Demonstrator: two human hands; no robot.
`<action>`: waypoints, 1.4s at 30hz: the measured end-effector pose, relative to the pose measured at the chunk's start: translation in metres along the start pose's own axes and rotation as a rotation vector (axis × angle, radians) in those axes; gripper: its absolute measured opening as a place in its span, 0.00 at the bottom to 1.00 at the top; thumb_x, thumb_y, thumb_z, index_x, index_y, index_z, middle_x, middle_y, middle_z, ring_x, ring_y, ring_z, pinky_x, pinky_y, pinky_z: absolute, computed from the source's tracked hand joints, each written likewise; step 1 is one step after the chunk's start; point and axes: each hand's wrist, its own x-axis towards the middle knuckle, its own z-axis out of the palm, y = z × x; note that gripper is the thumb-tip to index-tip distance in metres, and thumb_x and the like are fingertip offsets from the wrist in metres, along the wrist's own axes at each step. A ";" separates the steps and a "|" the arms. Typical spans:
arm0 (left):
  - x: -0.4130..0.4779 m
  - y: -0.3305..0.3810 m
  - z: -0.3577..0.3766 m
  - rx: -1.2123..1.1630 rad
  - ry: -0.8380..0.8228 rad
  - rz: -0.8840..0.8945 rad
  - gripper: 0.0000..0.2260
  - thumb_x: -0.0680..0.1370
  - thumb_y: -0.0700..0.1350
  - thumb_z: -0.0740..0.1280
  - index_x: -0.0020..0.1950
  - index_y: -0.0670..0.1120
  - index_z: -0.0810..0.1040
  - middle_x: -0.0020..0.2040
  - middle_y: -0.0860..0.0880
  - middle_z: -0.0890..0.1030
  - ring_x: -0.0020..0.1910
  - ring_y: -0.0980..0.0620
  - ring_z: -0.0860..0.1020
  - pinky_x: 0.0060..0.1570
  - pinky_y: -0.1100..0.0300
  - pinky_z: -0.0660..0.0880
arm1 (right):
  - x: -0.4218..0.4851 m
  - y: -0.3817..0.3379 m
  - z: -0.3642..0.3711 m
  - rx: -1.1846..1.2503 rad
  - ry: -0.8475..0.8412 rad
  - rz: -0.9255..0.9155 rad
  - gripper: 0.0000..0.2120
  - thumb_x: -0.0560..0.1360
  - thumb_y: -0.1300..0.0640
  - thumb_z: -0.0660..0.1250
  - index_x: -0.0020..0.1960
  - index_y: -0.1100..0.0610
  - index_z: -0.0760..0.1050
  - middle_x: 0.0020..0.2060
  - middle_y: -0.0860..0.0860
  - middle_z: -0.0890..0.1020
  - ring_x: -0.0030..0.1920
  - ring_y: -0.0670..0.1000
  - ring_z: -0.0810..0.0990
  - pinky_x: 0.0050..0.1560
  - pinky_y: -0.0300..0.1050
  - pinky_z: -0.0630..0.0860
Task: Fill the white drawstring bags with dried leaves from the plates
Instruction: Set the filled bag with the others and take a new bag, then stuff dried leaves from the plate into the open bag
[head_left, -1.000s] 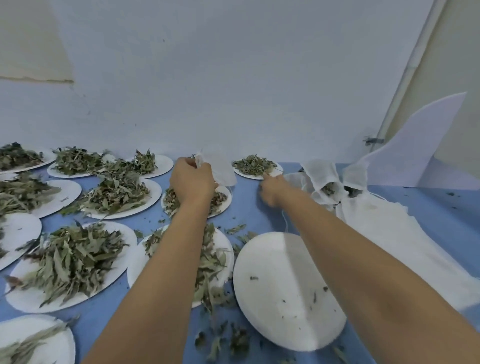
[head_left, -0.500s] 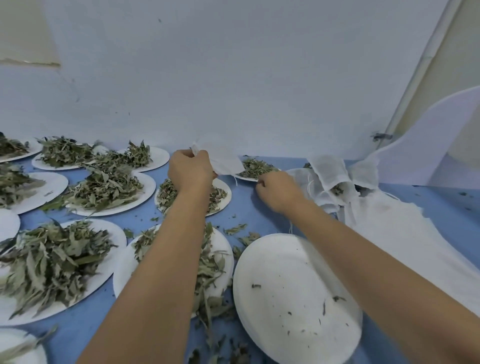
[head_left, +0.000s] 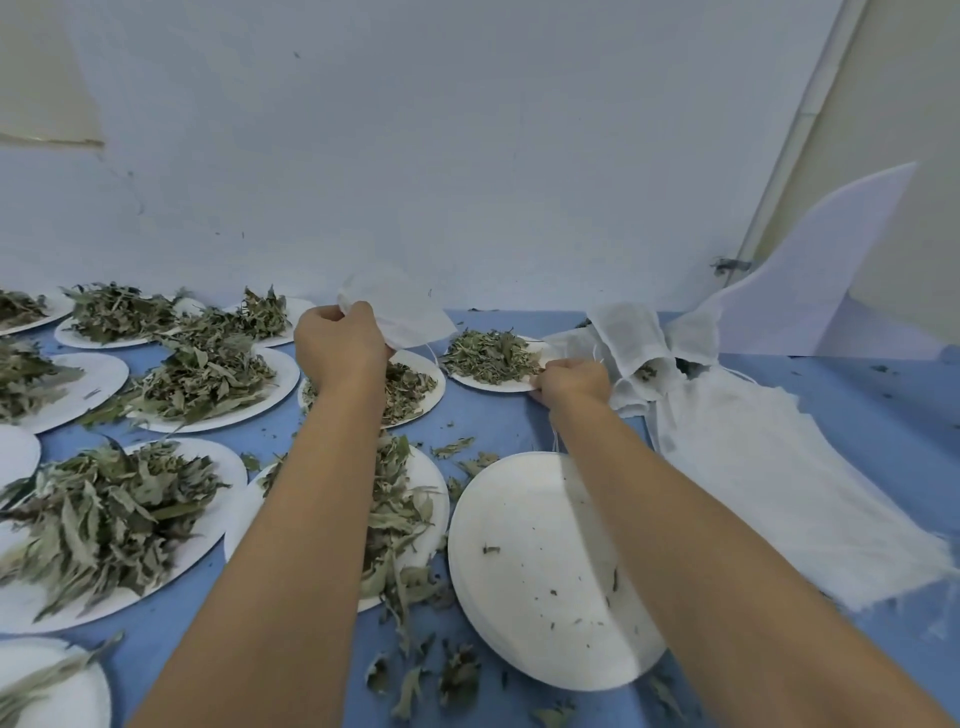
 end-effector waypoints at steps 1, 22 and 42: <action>0.000 0.001 -0.001 -0.010 0.005 -0.006 0.02 0.77 0.38 0.62 0.47 0.44 0.70 0.39 0.49 0.73 0.34 0.52 0.73 0.26 0.64 0.70 | -0.001 -0.002 -0.001 0.038 -0.006 0.028 0.08 0.73 0.69 0.67 0.50 0.62 0.80 0.45 0.59 0.81 0.51 0.59 0.81 0.53 0.55 0.80; -0.056 0.032 -0.032 0.005 0.087 0.174 0.02 0.79 0.43 0.60 0.47 0.47 0.70 0.39 0.51 0.74 0.39 0.47 0.76 0.46 0.51 0.77 | -0.090 -0.006 -0.065 0.248 -0.414 -0.055 0.10 0.72 0.75 0.67 0.42 0.61 0.73 0.43 0.57 0.77 0.42 0.51 0.79 0.34 0.36 0.79; -0.134 0.012 -0.059 -0.056 -0.098 0.168 0.01 0.77 0.40 0.61 0.46 0.45 0.71 0.33 0.49 0.71 0.31 0.50 0.68 0.36 0.53 0.69 | -0.132 0.022 -0.178 -0.291 -0.476 -0.097 0.15 0.70 0.70 0.72 0.53 0.59 0.74 0.39 0.52 0.78 0.33 0.49 0.76 0.32 0.39 0.73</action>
